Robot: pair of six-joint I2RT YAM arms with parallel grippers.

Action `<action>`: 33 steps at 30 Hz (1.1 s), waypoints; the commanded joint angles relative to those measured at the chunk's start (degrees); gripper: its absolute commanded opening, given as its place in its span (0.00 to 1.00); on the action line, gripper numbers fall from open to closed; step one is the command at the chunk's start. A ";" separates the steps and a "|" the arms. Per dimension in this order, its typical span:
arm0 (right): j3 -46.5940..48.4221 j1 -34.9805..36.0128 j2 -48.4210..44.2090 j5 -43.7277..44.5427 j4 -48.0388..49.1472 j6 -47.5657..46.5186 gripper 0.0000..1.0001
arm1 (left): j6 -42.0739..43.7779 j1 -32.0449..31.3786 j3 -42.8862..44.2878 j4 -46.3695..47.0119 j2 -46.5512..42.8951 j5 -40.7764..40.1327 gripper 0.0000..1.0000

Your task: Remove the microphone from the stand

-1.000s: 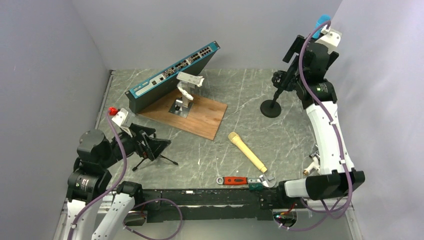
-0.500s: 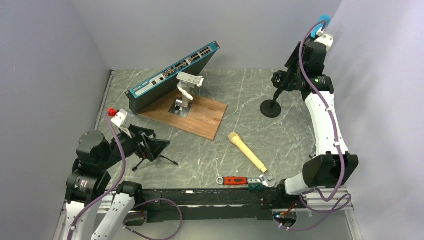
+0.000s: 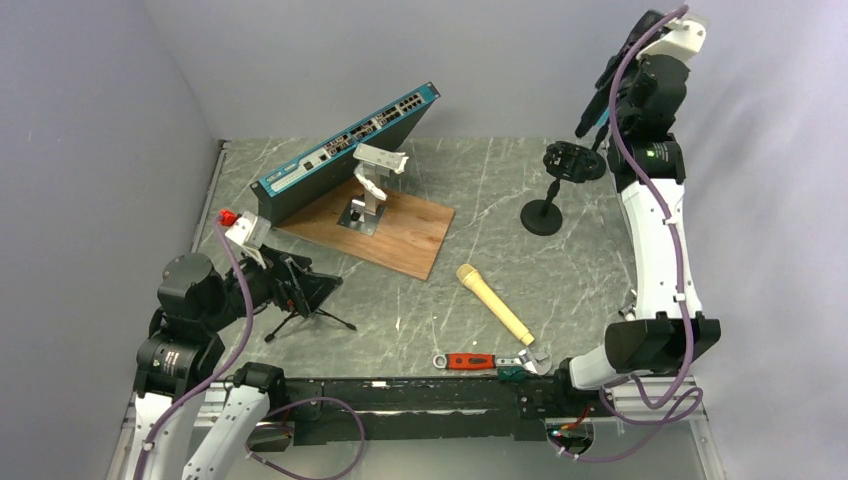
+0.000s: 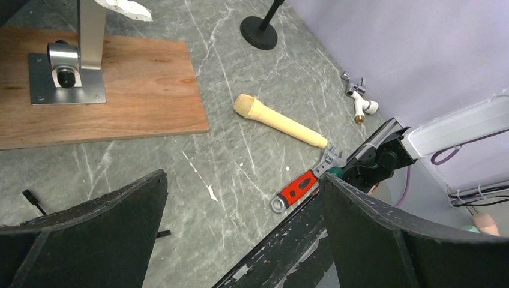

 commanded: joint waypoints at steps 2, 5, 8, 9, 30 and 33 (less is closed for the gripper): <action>-1.45 -0.15 -7.42 -11.61 22.29 -1.24 0.17 | -1.59 -0.09 0.98 4.12 0.42 1.04 0.99; -4.25 0.00 -9.04 -26.13 30.78 4.94 0.18 | -2.07 -0.09 0.49 5.03 0.77 1.08 0.99; -1.52 0.69 -6.28 -38.16 29.94 13.83 0.16 | -2.27 -0.09 0.40 5.53 1.38 1.37 0.99; -1.16 1.43 -5.24 -42.97 30.09 16.60 0.14 | -2.23 -0.09 0.48 5.45 1.57 1.43 0.99; -53.14 33.78 -19.04 -37.67 16.94 4.86 0.05 | -2.39 -0.09 -3.59 8.83 3.81 1.05 0.99; -51.28 39.27 -14.02 -30.96 7.90 -1.89 0.05 | -3.99 -0.09 -4.54 10.20 3.55 0.50 0.98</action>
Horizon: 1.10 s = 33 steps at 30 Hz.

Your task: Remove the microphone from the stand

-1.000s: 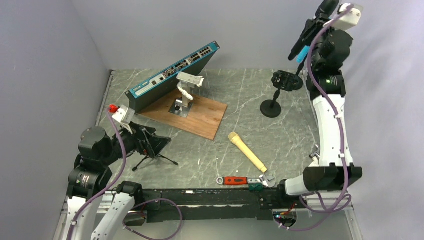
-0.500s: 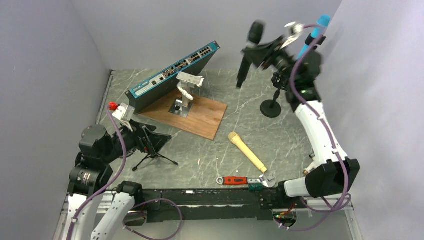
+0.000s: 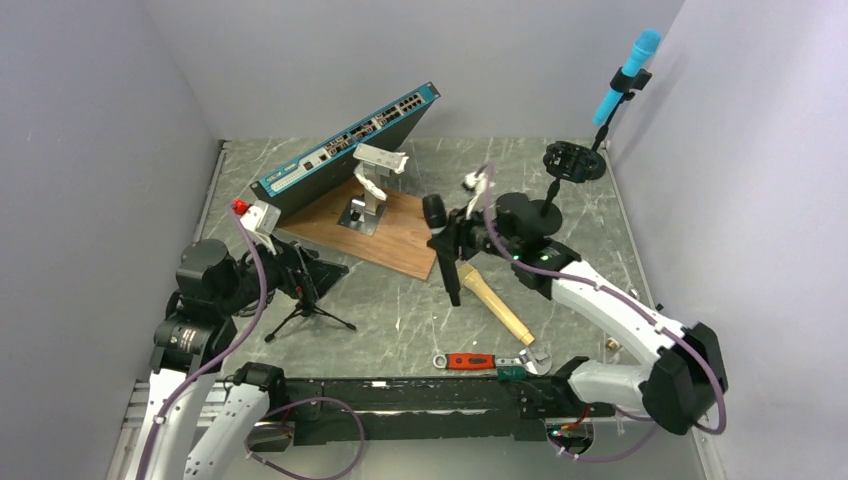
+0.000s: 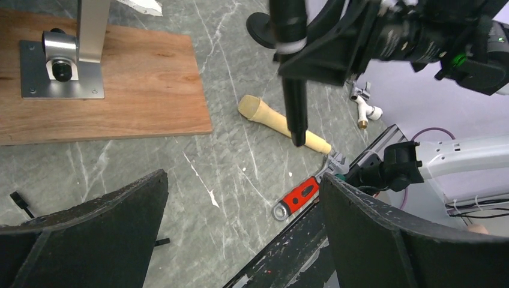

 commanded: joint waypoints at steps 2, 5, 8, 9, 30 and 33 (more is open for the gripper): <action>2.67 8.42 7.67 11.46 -10.96 -11.09 0.05 | -2.78 -0.09 -1.54 4.88 -0.70 -0.02 0.98; 4.65 11.43 11.86 15.29 -15.74 -12.44 0.07 | -3.38 -0.09 -1.98 4.49 -1.56 -1.28 0.98; 5.48 13.87 15.30 19.90 -19.57 -12.93 0.08 | -2.97 -0.09 -1.65 3.23 -2.05 -2.00 0.98; 5.63 14.49 16.31 22.60 -20.72 -13.17 0.08 | -2.87 -0.09 -1.63 2.96 -2.08 -2.15 0.98; 3.36 20.26 27.07 36.83 -24.98 -11.30 0.28 | -5.66 -0.09 -3.92 4.89 -3.10 -2.65 0.98; 3.35 20.72 26.80 35.73 -25.27 -10.62 0.32 | -5.80 -0.09 -3.93 5.04 -2.71 -1.87 0.98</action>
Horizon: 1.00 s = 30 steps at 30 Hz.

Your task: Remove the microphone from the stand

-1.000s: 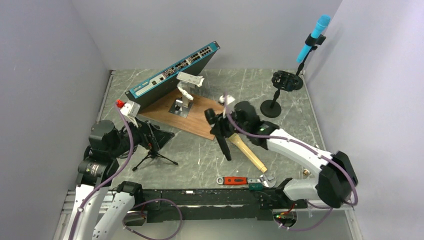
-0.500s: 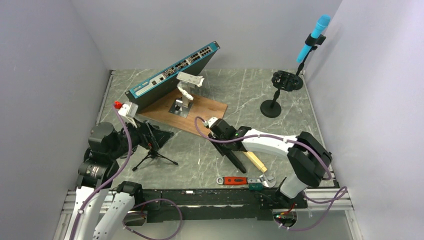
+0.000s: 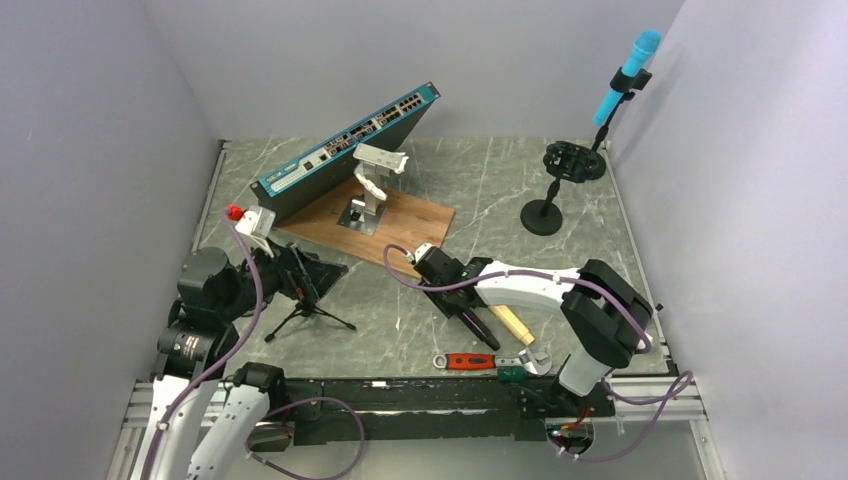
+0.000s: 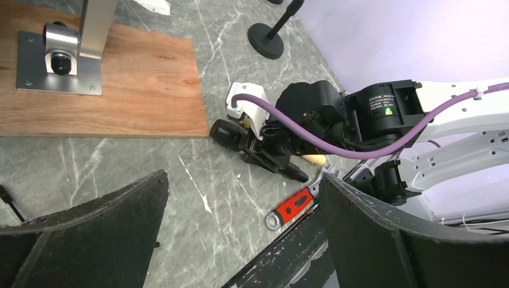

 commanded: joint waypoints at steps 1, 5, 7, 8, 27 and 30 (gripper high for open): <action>0.33 0.86 -0.72 0.41 -0.77 1.74 0.34 | -0.68 -0.09 0.09 1.42 0.18 0.27 0.98; -0.75 1.02 -1.43 0.96 -0.81 2.40 0.40 | 0.00 -0.09 0.59 0.26 -0.14 -0.50 0.98; -0.93 1.02 -1.76 1.65 -1.00 2.91 0.45 | -0.42 -0.09 -0.01 0.98 -0.57 -0.52 0.98; -0.96 1.04 -2.00 1.73 -1.00 3.21 0.46 | -0.89 -0.09 -0.57 1.59 -0.84 -0.24 0.98; 14.50 -0.30 -18.65 17.34 -0.51 0.83 0.77 | -0.85 -0.10 -1.92 1.32 -2.32 1.08 0.98; 16.17 -3.62 -20.45 23.86 0.11 0.21 0.79 | 1.07 -0.10 -0.62 -1.40 -2.67 -0.21 0.99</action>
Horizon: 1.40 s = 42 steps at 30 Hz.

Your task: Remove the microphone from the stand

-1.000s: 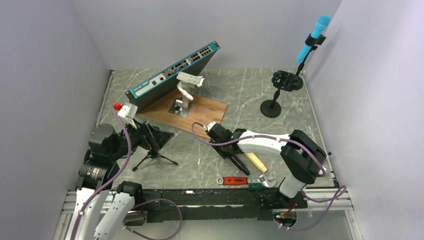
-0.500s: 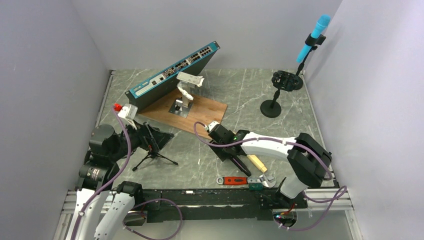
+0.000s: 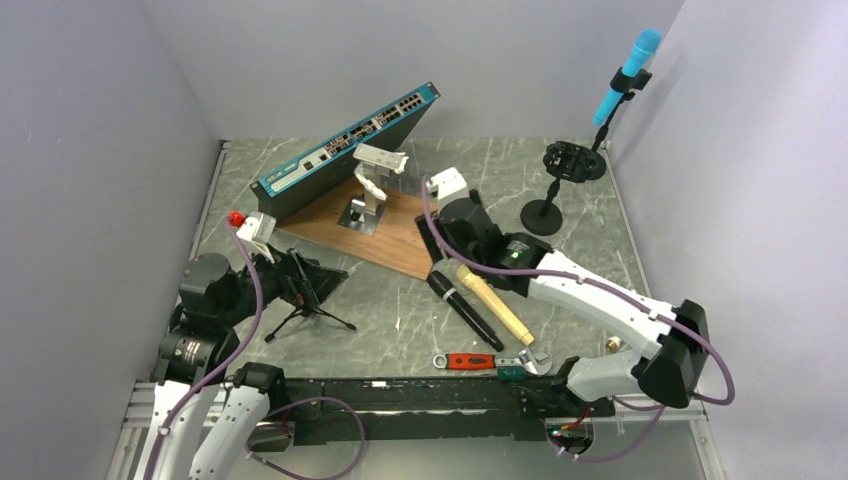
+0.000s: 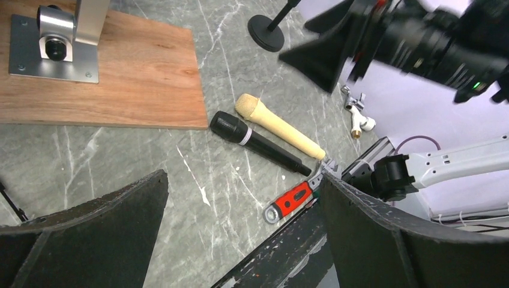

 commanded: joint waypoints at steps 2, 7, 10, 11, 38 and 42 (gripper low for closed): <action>3.95 -9.15 -4.56 12.74 1.14 -0.45 0.81 | 2.77 -0.09 1.78 -1.55 -1.25 -1.32 0.99; 5.46 -20.25 -10.06 10.88 4.45 2.16 0.86 | 3.93 -0.09 2.16 -2.66 -2.04 -1.72 0.99; 5.32 -24.56 -13.13 11.73 6.94 2.86 0.90 | 4.56 -0.09 2.42 -3.10 -2.09 -1.69 0.99; 5.55 -25.80 -13.59 11.84 7.00 3.27 0.90 | 4.69 -0.09 2.45 -3.06 -2.10 -1.64 1.00; 12.54 -47.88 -6.54 7.62 4.79 6.67 0.94 | 6.48 -0.09 6.60 -8.69 -2.33 -1.39 1.00; 11.15 -48.46 -4.09 2.48 5.67 7.83 0.90 | 5.17 -0.09 6.81 -8.61 -1.17 0.22 0.99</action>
